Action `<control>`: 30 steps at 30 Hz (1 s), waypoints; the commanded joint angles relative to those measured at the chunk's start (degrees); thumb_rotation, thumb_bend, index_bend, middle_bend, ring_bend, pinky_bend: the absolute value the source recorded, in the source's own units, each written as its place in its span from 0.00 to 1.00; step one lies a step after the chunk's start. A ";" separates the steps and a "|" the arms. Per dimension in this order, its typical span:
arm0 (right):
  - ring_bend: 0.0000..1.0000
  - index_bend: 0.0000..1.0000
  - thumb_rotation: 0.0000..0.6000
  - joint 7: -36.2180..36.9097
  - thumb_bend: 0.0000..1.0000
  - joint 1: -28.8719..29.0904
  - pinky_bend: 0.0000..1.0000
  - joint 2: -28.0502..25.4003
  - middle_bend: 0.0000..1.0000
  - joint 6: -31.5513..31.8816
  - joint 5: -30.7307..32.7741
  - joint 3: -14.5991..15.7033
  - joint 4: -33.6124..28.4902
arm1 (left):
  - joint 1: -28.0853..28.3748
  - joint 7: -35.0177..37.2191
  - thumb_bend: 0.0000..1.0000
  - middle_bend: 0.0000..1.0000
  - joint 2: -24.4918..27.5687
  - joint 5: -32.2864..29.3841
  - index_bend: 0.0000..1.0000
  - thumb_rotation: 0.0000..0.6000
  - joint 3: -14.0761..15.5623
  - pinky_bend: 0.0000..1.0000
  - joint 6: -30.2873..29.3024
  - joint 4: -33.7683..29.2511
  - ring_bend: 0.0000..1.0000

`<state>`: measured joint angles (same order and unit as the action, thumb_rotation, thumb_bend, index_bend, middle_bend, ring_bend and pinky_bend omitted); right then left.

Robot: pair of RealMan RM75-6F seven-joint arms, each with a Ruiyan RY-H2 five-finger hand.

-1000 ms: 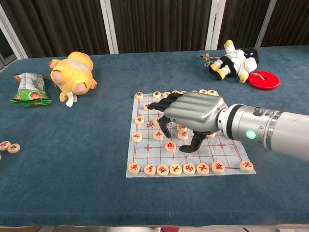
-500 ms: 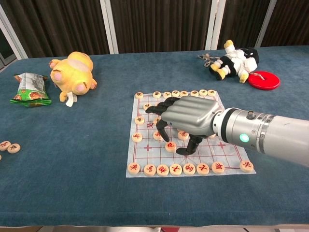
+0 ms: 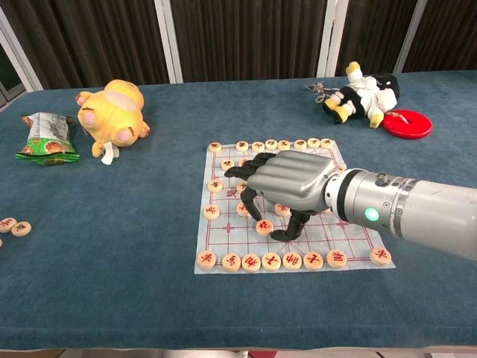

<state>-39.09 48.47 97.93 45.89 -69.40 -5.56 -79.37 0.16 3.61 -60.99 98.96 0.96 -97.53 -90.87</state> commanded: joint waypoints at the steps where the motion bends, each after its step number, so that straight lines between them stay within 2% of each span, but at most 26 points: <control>1: 0.00 0.61 1.00 0.01 0.43 0.10 0.03 0.09 0.05 0.19 0.19 0.12 0.02 | 0.01 0.04 0.38 0.00 0.00 0.04 0.00 1.00 0.02 0.02 0.00 0.04 0.00; 5: 0.00 0.63 1.00 -0.03 0.43 0.23 0.06 0.15 0.07 0.46 0.81 0.24 -0.03 | -0.03 -0.05 0.37 0.00 0.01 0.25 0.00 1.00 0.13 0.02 -0.05 0.04 0.00; 16: 0.00 0.64 1.00 1.13 0.43 -0.78 0.06 -2.78 0.09 2.63 -0.09 1.59 -1.70 | 0.09 -0.74 0.37 0.00 -0.12 0.14 0.00 1.00 0.15 0.02 0.36 -0.14 0.00; 25: 0.00 0.64 1.00 1.72 0.43 -0.93 0.06 -2.82 0.09 2.50 0.02 2.37 -0.56 | 0.22 -1.45 0.37 0.00 -0.27 -0.02 0.00 1.00 0.19 0.02 0.88 -0.29 0.00; 30: 0.00 0.59 1.00 1.80 0.43 -0.83 0.06 -2.58 0.09 2.48 -0.07 2.54 -0.45 | 0.18 -1.30 0.37 0.00 -0.24 -0.24 0.00 1.00 0.09 0.02 0.78 -0.30 0.00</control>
<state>-37.29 47.64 95.34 48.36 -69.46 -3.03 -79.83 0.34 2.30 -61.23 98.73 1.06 -96.75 -91.17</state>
